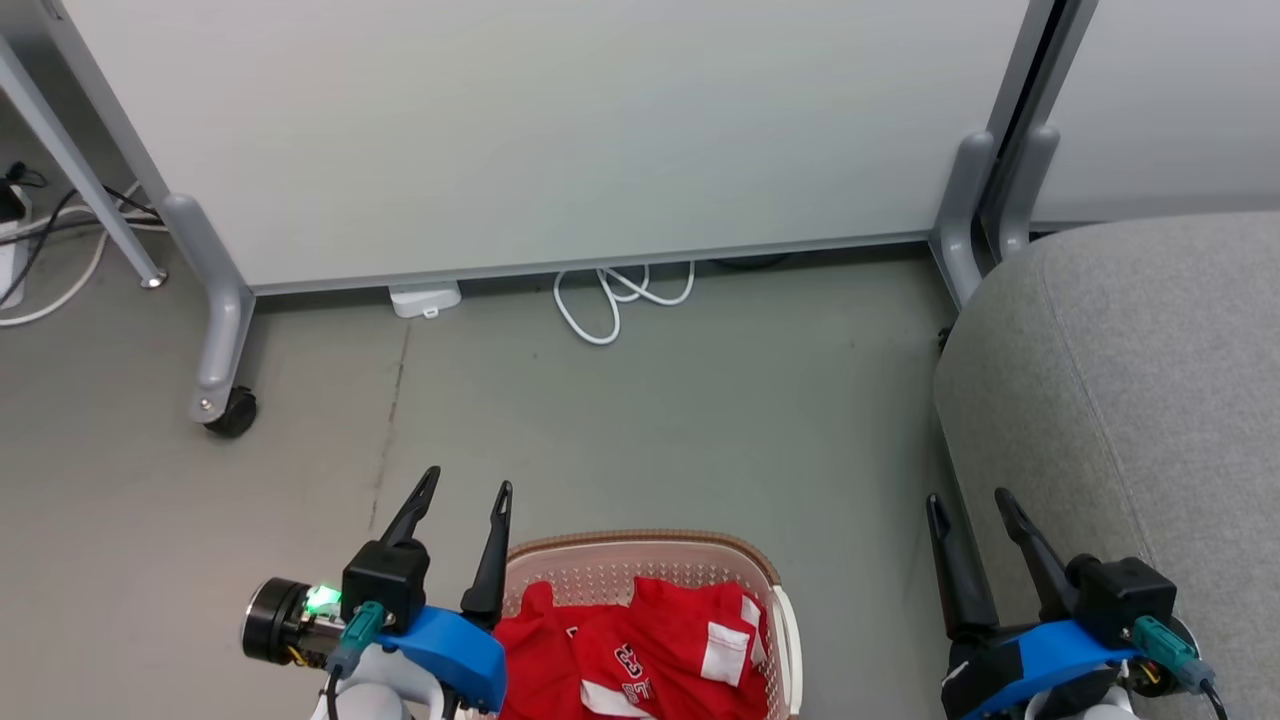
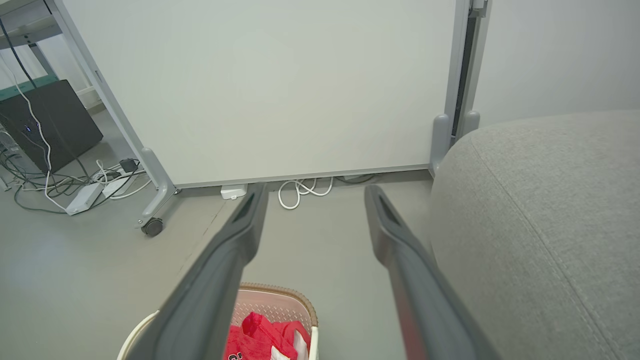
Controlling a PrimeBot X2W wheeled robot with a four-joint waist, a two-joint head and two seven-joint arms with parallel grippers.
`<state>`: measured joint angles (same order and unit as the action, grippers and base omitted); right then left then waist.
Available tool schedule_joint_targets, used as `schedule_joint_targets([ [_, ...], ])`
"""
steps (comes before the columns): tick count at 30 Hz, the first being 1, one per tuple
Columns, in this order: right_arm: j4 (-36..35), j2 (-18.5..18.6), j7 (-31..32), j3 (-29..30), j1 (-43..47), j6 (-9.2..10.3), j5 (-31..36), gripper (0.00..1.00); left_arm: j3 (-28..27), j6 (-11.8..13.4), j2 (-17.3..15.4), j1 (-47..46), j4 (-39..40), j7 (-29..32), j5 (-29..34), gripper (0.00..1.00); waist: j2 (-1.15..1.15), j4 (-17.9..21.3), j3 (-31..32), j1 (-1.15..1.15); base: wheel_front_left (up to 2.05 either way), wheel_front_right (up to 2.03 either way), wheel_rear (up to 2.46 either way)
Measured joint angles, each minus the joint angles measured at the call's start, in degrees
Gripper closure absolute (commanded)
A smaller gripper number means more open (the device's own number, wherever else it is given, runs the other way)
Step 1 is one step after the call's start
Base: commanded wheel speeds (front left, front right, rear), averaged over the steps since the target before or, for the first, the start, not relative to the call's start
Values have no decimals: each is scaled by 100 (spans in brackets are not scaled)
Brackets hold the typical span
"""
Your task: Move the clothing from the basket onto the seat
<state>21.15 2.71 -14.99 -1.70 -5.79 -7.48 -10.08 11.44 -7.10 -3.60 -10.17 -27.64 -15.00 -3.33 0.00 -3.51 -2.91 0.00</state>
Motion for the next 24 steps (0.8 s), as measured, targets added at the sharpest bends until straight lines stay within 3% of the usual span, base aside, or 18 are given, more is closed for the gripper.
schedule_joint_targets([
  [7,-16,1,-3,-42,-229,0,11,0,404,-27,-207,-505,-600,-2,41,0,0,111,-388,0,0,0,0],
  [24,-237,4,-4,-113,-1079,0,10,0,2310,-31,-754,-2104,-2441,-5,-368,0,0,565,-1836,-1,0,0,0],
])
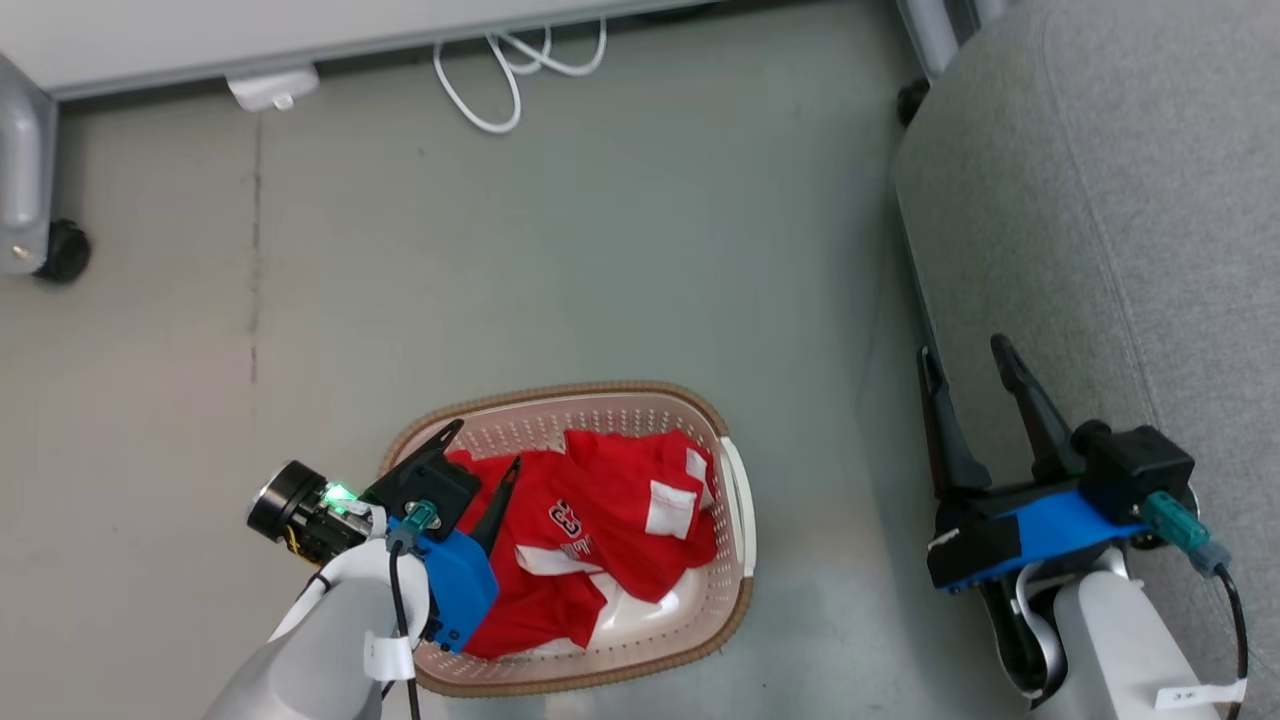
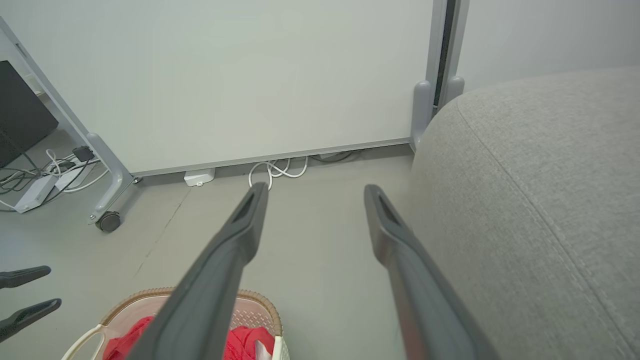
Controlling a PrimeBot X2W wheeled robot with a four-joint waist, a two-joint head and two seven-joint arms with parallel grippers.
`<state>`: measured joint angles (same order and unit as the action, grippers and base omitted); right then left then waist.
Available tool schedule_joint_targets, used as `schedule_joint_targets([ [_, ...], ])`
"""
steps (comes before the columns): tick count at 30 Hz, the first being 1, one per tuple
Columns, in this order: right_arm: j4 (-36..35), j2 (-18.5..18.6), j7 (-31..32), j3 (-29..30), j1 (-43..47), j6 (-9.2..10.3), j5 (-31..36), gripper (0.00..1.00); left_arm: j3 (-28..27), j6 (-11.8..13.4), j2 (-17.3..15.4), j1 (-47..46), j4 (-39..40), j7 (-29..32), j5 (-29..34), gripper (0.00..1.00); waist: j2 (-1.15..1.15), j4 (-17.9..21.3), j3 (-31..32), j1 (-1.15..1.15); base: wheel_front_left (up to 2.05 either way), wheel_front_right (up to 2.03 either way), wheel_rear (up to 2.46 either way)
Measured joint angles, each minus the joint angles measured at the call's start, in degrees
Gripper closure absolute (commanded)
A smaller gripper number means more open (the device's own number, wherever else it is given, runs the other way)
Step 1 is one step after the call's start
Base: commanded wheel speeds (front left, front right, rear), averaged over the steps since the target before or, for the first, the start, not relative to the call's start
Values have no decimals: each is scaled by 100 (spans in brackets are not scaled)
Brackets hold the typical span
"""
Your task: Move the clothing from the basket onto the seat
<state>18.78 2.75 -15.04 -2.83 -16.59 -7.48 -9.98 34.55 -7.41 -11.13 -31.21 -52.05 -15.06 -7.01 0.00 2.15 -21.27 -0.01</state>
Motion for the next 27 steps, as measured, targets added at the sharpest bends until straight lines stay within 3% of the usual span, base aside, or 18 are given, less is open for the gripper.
schedule_joint_targets([
  [9,-129,0,0,2,-397,0,36,0,1042,-1,9,-731,-1203,93,-389,0,0,183,-782,0,0,0,0],
  [16,-233,0,1,59,-629,0,151,0,1623,-1,11,-1194,-1681,259,-613,0,0,238,-1308,0,0,0,0],
  [27,-424,0,1,98,-879,0,311,0,2081,-1,-147,-1686,-2043,755,-812,0,0,266,-1996,0,0,0,0],
])
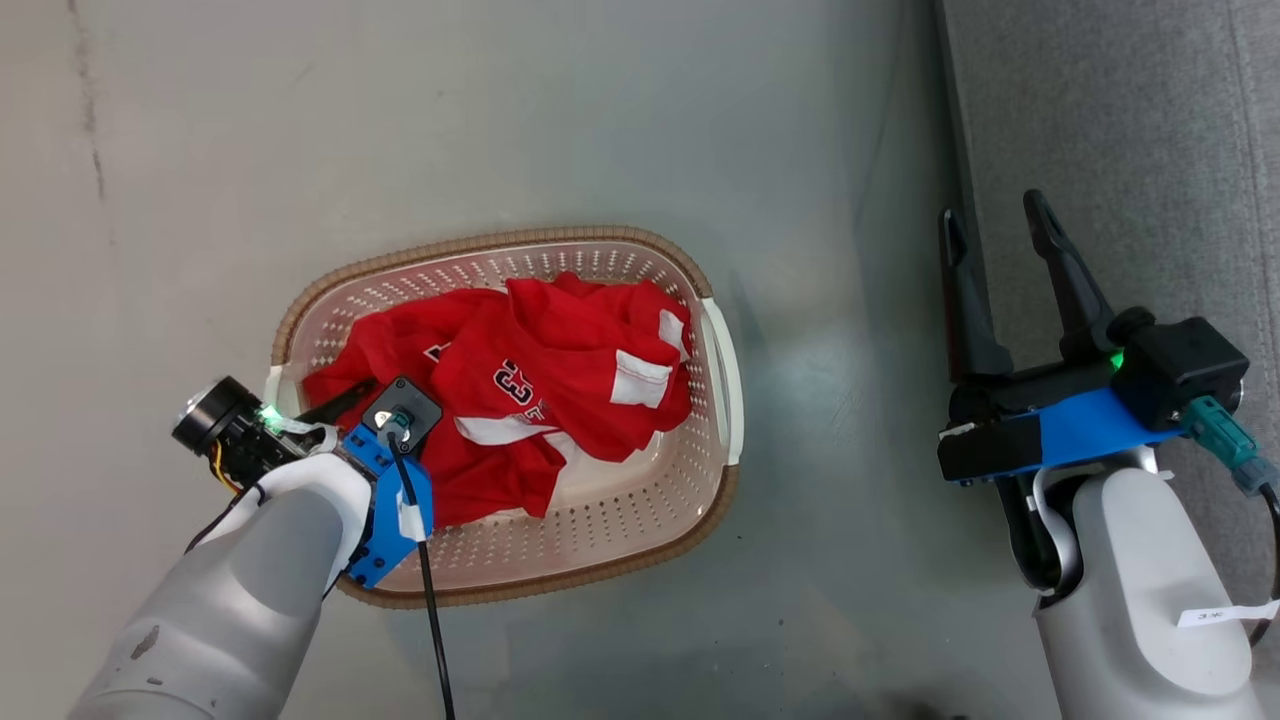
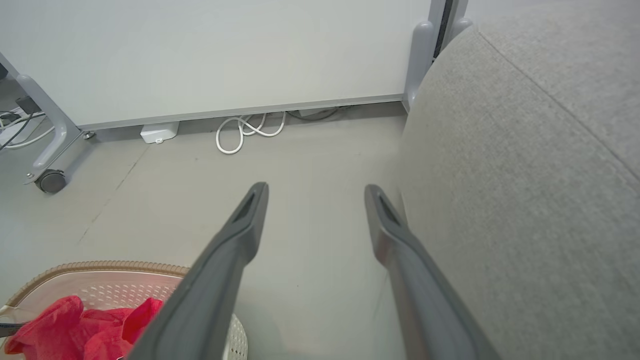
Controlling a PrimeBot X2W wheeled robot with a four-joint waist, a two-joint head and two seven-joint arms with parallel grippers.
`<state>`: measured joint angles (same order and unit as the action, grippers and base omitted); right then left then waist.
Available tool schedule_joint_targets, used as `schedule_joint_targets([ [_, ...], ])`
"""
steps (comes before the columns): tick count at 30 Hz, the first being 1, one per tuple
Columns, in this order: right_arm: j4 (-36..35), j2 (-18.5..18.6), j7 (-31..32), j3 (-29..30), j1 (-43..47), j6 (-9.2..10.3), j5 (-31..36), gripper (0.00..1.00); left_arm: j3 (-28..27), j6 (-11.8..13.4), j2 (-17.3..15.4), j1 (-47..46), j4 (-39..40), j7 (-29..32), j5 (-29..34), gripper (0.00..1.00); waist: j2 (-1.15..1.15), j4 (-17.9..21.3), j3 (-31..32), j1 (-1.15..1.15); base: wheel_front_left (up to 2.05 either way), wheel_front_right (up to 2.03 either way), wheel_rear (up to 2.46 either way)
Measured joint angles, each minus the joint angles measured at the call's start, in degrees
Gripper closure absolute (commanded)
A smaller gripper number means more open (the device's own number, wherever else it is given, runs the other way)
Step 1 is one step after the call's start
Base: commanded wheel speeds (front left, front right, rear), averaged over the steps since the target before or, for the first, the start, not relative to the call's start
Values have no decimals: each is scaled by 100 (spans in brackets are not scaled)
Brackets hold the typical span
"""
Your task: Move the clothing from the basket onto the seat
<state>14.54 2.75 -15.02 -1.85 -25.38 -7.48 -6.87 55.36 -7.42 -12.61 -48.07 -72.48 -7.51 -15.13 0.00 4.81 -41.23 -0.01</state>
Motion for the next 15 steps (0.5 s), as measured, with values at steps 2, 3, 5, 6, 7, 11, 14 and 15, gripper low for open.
schedule_joint_targets([
  [2,-34,0,0,1,-34,0,27,0,86,0,-3,-55,-19,45,-9,0,0,3,-92,0,0,0,0],
  [3,-46,0,0,0,-43,0,27,0,116,0,-7,-91,-27,73,-29,0,0,5,-138,0,0,0,0],
  [5,-59,0,0,2,-69,0,31,0,192,0,-16,-176,-45,96,-43,0,0,13,-227,0,0,0,0],
  [6,-69,0,-1,1,-101,0,42,0,233,0,-22,-217,-54,123,-43,0,0,17,-270,0,0,0,0],
  [7,-87,0,-1,0,-133,0,48,0,264,0,-26,-255,-60,138,-44,0,0,22,-313,0,0,0,0],
  [11,-134,0,0,-1,-171,0,69,0,379,0,-53,-383,-85,166,-52,0,0,47,-472,0,0,0,0],
  [14,-162,0,-1,10,-198,0,73,0,463,0,-70,-485,-94,172,-53,0,0,60,-574,0,0,0,0],
  [15,-168,0,-1,12,-210,0,78,0,476,0,-76,-509,-98,170,-58,0,0,62,-604,0,0,0,0],
])
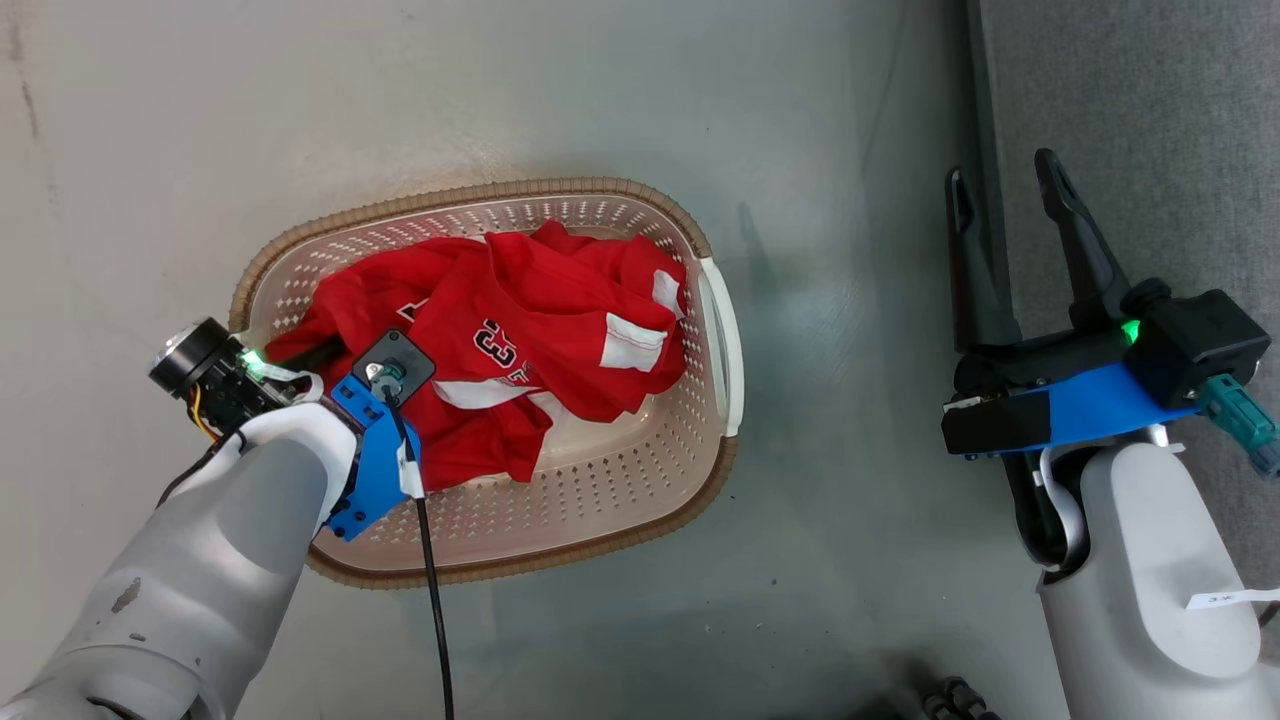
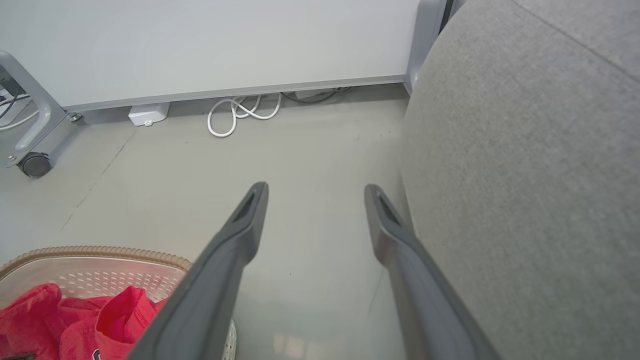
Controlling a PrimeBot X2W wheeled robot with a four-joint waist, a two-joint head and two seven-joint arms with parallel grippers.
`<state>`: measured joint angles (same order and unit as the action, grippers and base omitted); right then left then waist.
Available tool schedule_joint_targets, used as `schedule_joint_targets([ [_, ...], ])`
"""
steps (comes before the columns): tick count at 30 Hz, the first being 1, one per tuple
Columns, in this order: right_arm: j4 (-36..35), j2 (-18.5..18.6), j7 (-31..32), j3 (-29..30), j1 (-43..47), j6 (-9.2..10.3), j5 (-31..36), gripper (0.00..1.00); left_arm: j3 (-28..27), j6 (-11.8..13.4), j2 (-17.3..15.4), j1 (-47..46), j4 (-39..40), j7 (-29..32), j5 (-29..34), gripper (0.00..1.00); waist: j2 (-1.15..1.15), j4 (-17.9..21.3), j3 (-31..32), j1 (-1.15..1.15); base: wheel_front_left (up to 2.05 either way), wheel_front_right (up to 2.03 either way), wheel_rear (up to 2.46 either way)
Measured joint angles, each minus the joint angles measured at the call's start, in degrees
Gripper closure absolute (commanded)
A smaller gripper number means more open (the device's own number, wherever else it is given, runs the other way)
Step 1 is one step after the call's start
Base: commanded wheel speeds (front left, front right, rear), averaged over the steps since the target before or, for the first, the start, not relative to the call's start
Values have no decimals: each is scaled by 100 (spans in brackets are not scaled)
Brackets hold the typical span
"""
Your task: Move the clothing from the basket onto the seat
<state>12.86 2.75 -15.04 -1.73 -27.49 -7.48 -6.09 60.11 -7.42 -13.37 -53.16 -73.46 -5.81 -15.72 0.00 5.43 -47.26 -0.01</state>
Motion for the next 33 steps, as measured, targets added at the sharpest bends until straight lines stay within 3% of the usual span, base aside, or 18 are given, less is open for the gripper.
schedule_joint_targets([
  [1,-13,0,0,2,-7,0,1,0,30,0,-8,-14,-2,0,-1,0,0,2,-29,0,0,0,0],
  [2,-14,0,0,7,-15,0,4,0,74,0,-15,-17,-5,2,-2,20,0,3,-52,0,0,0,0],
  [4,-20,0,1,12,-20,0,8,0,197,0,-38,-18,-14,19,7,100,0,5,-87,0,0,0,0],
  [17,55,0,0,32,-43,0,14,0,553,0,-46,-59,-29,-186,-324,100,0,-71,13,0,0,0,0],
  [33,276,0,1,74,119,0,67,0,872,0,422,162,146,-694,-964,100,0,-400,681,1,0,0,0],
])
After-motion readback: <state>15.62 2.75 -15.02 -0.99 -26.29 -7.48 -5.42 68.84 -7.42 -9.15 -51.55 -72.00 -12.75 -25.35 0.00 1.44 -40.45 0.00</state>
